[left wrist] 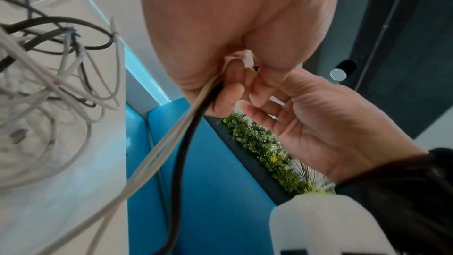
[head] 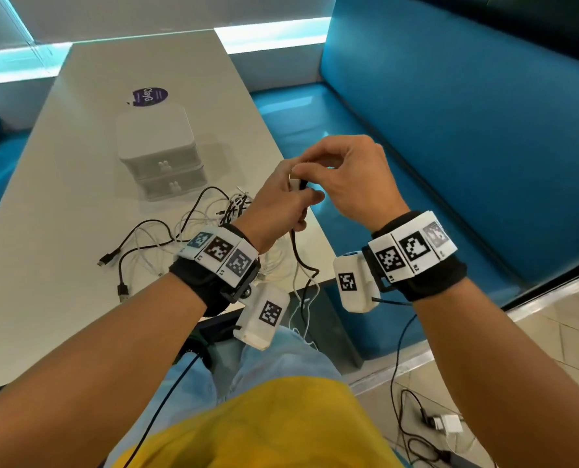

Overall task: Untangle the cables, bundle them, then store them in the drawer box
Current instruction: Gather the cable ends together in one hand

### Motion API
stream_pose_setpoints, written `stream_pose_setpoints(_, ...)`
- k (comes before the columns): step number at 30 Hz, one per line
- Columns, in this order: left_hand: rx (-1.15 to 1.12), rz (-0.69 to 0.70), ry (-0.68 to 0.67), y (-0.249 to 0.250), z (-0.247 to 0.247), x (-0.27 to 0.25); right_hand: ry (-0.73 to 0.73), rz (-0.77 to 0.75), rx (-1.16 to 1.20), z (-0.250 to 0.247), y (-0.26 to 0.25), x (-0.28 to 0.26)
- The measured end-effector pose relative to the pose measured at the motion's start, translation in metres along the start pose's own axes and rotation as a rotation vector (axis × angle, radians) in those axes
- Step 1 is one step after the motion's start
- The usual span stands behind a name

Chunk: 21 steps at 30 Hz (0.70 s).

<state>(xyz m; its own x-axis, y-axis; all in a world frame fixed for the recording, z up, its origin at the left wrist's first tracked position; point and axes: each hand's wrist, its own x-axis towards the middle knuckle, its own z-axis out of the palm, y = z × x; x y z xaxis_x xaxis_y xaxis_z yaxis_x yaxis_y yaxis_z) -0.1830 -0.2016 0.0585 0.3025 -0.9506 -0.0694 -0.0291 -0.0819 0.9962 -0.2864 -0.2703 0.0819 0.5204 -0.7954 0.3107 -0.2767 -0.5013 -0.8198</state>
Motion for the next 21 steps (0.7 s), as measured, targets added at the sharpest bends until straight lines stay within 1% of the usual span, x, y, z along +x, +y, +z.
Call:
stream_pose_setpoints(2,0.019,0.043,0.011,0.002,0.002,0.000,0.008,0.008,-0.007,0.002,-0.001,0.000)
stream_pose_setpoints(5,0.007,0.059,0.025,0.006,0.001,0.000,-0.004,0.042,0.008,0.005,0.001,0.001)
stream_pose_setpoints(8,0.005,0.054,-0.025,0.005,0.001,0.001,-0.038,0.044,0.007,0.003,0.001,0.000)
stream_pose_setpoints(10,0.016,0.026,-0.043,0.003,0.003,0.003,-0.047,0.043,0.054,0.001,0.002,-0.001)
stream_pose_setpoints(14,0.036,-0.020,-0.032,0.001,0.009,0.004,-0.047,0.048,0.093,-0.003,0.007,-0.005)
stream_pose_setpoints(17,0.059,-0.019,-0.035,0.001,0.016,0.004,-0.072,0.043,0.093,-0.008,0.012,-0.007)
stream_pose_setpoints(19,0.078,-0.014,-0.055,0.001,0.021,0.007,-0.039,0.049,0.076,-0.012,0.016,-0.008)
stream_pose_setpoints(21,0.093,-0.011,-0.080,0.001,0.025,0.009,-0.004,0.086,0.042,-0.017,0.019,-0.008)
